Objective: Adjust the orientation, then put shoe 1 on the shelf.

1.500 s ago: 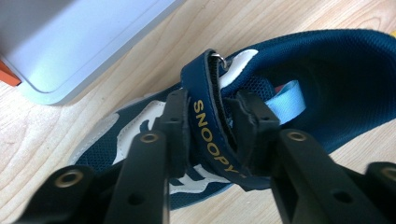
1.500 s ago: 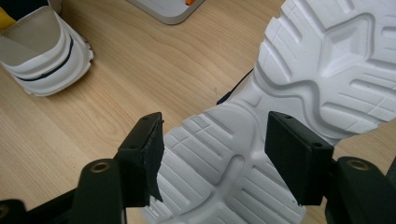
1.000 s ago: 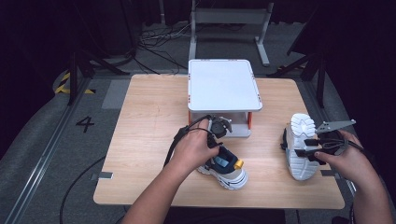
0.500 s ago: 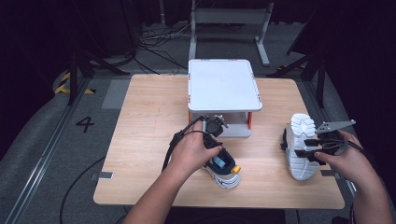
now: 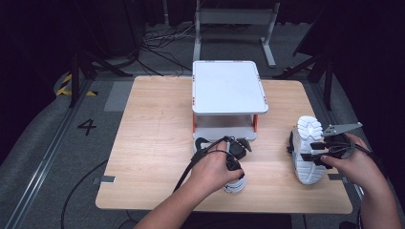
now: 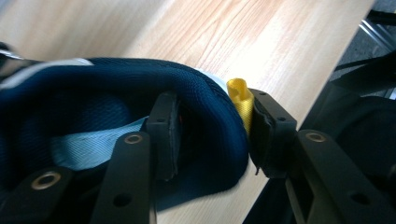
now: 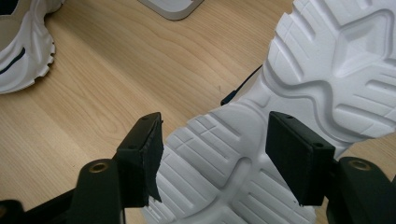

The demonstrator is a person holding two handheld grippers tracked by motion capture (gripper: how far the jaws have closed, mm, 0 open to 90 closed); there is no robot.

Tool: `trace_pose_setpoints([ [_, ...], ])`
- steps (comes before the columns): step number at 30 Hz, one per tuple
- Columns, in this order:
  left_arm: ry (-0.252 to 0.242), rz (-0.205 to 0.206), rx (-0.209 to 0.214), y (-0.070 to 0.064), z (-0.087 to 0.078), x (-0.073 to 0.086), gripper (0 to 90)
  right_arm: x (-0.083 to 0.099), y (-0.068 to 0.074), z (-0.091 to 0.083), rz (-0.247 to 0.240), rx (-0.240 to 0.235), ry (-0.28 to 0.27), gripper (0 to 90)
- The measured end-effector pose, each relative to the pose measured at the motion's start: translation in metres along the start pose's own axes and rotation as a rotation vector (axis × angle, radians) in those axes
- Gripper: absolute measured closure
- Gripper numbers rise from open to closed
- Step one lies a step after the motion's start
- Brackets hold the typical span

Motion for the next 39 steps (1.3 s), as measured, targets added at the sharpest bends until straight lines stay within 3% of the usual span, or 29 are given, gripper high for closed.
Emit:
trace_pose_setpoints([
  [3,0.023,0.001,-0.003,-0.002,0.009,0.002,60.6,0.000,-0.001,0.000,0.004,0.001,-0.002,37.7],
  [6,0.031,0.050,0.008,-0.006,0.011,0.004,69.9,0.000,-0.001,0.001,-0.002,-0.002,-0.001,37.7],
  [10,0.036,0.097,-0.029,-0.008,0.005,0.007,72.6,0.002,0.001,0.001,0.000,-0.002,0.004,37.6],
  [15,0.033,0.185,-0.081,-0.008,-0.013,0.006,73.4,0.006,-0.001,0.001,0.013,0.004,0.004,37.6],
  [18,0.011,0.240,-0.075,-0.007,-0.027,-0.001,73.4,0.013,-0.002,0.000,0.025,0.010,0.013,37.6],
  [22,-0.003,0.303,-0.092,0.007,-0.034,-0.018,73.4,0.025,-0.003,-0.003,0.049,0.017,0.022,37.5],
  [26,0.000,0.331,-0.081,0.028,-0.030,-0.029,73.3,0.032,-0.006,-0.012,0.074,0.037,0.009,37.5],
  [31,0.009,0.372,-0.122,0.058,-0.027,-0.028,73.2,0.040,-0.007,-0.013,0.089,0.042,0.021,37.5],
  [35,0.016,0.340,-0.115,0.077,-0.024,-0.025,73.2,0.039,-0.005,-0.009,0.081,0.037,0.027,37.5],
  [39,0.000,0.304,-0.112,0.086,-0.022,-0.021,72.4,0.035,-0.002,-0.007,0.065,0.026,0.028,37.3],
])
Point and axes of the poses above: each handheld gripper's, and its own axes: z roughly forward along the jaws, x roughly out of its underside, y roughly to its left, the point moved 9 cm from there along z, roughly forward along the jaws, and after that the axes turned 5 degrees about y, right-handed, at the moved point
